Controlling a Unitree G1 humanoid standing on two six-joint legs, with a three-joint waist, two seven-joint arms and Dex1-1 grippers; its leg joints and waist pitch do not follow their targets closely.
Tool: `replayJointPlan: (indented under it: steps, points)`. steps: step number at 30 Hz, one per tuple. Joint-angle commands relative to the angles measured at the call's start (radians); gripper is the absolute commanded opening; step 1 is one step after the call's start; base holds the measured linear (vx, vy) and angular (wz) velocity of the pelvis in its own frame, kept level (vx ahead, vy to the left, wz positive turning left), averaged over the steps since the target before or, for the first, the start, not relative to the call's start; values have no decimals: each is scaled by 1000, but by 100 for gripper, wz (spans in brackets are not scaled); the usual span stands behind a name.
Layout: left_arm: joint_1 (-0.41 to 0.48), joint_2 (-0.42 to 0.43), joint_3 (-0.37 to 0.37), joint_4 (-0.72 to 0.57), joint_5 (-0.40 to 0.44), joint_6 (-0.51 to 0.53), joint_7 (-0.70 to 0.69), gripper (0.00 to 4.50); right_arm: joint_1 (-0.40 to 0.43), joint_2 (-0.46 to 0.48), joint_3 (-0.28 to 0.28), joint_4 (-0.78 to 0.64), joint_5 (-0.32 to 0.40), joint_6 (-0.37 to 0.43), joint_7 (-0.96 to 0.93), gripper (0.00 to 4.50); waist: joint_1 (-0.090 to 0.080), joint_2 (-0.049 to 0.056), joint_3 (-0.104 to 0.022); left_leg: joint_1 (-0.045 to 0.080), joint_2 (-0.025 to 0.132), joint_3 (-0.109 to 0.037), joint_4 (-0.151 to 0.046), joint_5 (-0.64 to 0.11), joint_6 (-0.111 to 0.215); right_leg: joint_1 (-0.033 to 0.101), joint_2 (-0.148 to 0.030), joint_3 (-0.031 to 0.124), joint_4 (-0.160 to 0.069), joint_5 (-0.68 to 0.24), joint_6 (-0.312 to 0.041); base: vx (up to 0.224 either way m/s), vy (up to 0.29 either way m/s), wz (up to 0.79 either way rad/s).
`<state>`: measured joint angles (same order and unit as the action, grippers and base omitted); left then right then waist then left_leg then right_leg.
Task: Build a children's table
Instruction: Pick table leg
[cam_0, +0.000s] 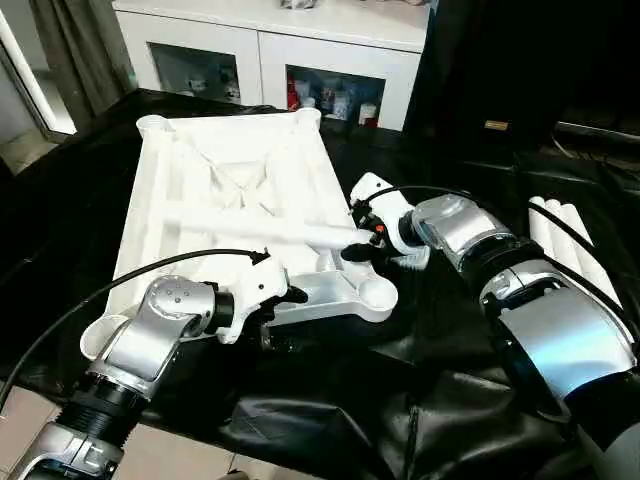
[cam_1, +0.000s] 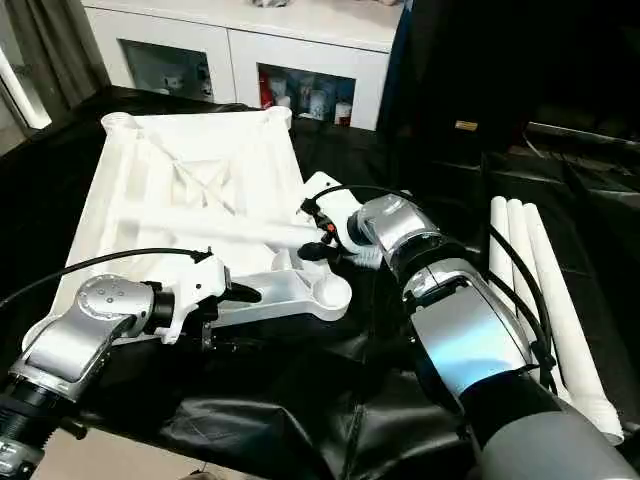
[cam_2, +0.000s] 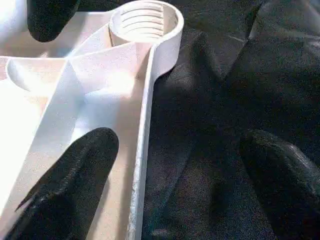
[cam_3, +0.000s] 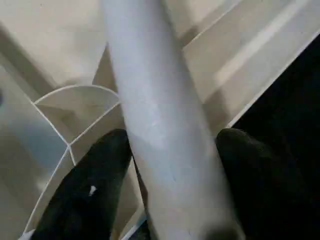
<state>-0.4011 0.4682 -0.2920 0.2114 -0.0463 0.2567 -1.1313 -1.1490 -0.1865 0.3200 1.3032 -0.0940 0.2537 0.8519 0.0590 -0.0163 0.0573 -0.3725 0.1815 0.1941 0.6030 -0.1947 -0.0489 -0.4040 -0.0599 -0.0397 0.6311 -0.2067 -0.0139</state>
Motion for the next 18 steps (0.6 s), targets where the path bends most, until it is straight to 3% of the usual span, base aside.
replayJointPlan:
  steps: [1, 6, 10, 12, 14, 15, 16, 17, 18]
  points:
    - [-10, 9, -5, -19, -5, -2, -1, 450, -16, -13, -19, 13, -8, -8, 15, 268, 3, 8, -69, 15, 56, -16, -61, -100, 25, 50, -80, 44, -50, -14, -295, 0, 0, 0]
    - [-16, 11, -5, -12, -5, -6, -5, 450, -7, -22, -37, 16, -3, -19, 50, 216, 2, 9, -71, 13, 55, -16, -60, -95, 34, 52, -80, 44, -48, 17, -302, 0, 0, 0]
    - [-29, 3, 12, -17, -20, 8, 3, 450, -9, -36, -94, 11, 38, -21, 37, 194, 4, 11, -73, 15, 56, -16, -58, -90, 36, 53, -79, 43, -47, 32, -311, 0, 0, 0]
    - [-61, -35, 67, -18, -70, 60, 43, 450, -5, -70, -169, -11, 108, -17, 52, 186, 9, 19, -75, 19, 55, -14, -55, -86, 34, 52, -77, 43, -45, 66, -324, 0, 0, 0]
    - [-75, -52, 90, -19, -94, 87, 58, 450, 1, -84, -188, -23, 126, -20, 60, 185, 12, 15, -74, 15, 54, -13, -54, -83, 42, 54, -74, 41, -44, 80, -330, 0, 0, 0]
    - [-100, -75, 122, -12, -128, 115, 76, 450, 15, -102, -211, -45, 150, -19, 92, 184, 10, 24, -74, 18, 52, -10, -53, -100, 36, 53, -72, 40, -47, 76, -330, 0, 0, 0]
    - [-100, -75, 122, -12, -128, 115, 76, 450, 15, -102, -211, -45, 150, -19, 92, 184, 13, 20, -75, 17, 54, -12, -52, -100, 37, 56, -74, 40, -46, 82, -334, 0, 0, 0]
    - [-155, -130, 191, 4, -204, 179, 121, 450, 53, -129, -257, -109, 201, -19, 152, 184, 13, 29, -74, 12, 52, -15, -52, -97, 40, 58, -75, 39, -43, 80, -335, 0, 0, 0]
    - [-155, -130, 191, 4, -204, 179, 121, 450, 53, -129, -257, -109, 201, -19, 152, 184, 17, 22, -77, 15, 52, -12, -48, -96, 45, 62, -77, 41, -45, 100, -336, 0, 0, 0]
